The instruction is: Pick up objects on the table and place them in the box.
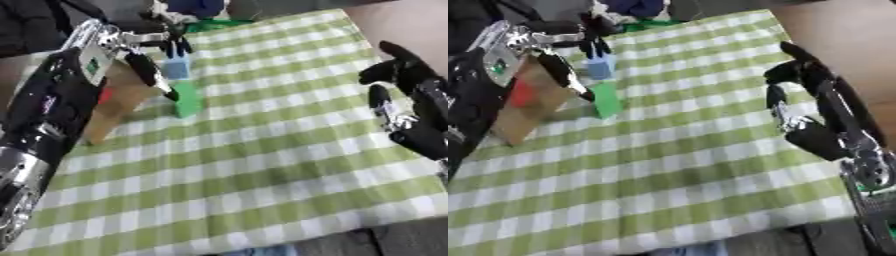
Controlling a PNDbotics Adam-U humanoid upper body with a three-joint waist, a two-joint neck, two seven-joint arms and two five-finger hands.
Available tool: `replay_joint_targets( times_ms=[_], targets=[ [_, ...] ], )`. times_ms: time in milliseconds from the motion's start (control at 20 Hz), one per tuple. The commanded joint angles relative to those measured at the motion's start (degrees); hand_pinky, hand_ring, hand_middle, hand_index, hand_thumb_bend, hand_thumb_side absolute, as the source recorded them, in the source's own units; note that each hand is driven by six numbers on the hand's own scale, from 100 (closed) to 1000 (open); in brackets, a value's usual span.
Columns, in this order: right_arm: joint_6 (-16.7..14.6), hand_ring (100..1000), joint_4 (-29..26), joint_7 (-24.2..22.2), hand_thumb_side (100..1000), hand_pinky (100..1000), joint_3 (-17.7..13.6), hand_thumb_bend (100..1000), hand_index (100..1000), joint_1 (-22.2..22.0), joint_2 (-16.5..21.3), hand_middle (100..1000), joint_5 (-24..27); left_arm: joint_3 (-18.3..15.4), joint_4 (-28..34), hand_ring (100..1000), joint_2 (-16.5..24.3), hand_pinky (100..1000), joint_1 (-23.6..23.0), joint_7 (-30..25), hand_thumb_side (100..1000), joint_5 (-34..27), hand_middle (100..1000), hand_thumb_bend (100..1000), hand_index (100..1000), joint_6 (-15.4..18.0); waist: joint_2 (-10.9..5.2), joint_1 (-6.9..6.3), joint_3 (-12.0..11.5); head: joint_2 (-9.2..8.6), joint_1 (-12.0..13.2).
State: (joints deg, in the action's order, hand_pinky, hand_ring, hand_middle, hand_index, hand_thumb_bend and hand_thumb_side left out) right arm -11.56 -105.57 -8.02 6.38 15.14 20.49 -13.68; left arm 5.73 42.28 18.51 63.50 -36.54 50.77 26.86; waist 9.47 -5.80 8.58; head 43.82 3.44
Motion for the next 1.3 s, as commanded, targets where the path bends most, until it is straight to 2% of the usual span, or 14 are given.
replay_joint_targets(
  times_ms=[50, 1000, 1200, 1250, 1300],
  targets=[
    [-0.1, 721, -0.4, -0.1, 590, 847, -0.1, 100, 1000, 0.8, 0.5, 687, 0.3, -0.6, -0.3, 665, 0.4, 748, 1.3, -3.6, 369, -0.3, 684, 766, 857, 2.4, -1.1, 0.37, 0.1, 0.29, 0.3],
    [-0.1, 721, -0.3, -0.1, 591, 847, -0.2, 100, 1000, 0.9, 0.4, 687, 0.3, 0.4, -2.7, 589, -0.6, 709, -0.1, -6.8, 291, -0.4, 597, 662, 837, 3.9, -1.02, 0.54, 0.0, 0.29, 0.2],
    [-0.1, 721, -0.3, -0.1, 590, 848, -0.2, 100, 1000, 0.9, 0.4, 687, 0.3, 0.8, -2.6, 569, -0.7, 698, -0.4, -6.8, 268, -0.9, 574, 630, 827, 4.4, -0.98, 0.62, -0.1, 0.29, 0.1],
    [-0.1, 721, -0.3, -0.1, 591, 848, -0.2, 100, 1000, 0.9, 0.4, 687, 0.3, 0.8, -2.6, 549, -0.8, 686, -0.5, -6.8, 249, -1.0, 550, 587, 811, 4.4, -0.97, 0.63, -0.1, 0.29, 0.2],
    [-0.1, 721, -0.3, -0.1, 591, 848, -0.2, 100, 1000, 0.9, 0.3, 687, 0.3, 0.9, -2.6, 549, -0.8, 686, -0.6, -6.6, 249, -1.2, 550, 587, 811, 4.5, -0.96, 0.64, -0.1, 0.29, 0.1]
  ],
)
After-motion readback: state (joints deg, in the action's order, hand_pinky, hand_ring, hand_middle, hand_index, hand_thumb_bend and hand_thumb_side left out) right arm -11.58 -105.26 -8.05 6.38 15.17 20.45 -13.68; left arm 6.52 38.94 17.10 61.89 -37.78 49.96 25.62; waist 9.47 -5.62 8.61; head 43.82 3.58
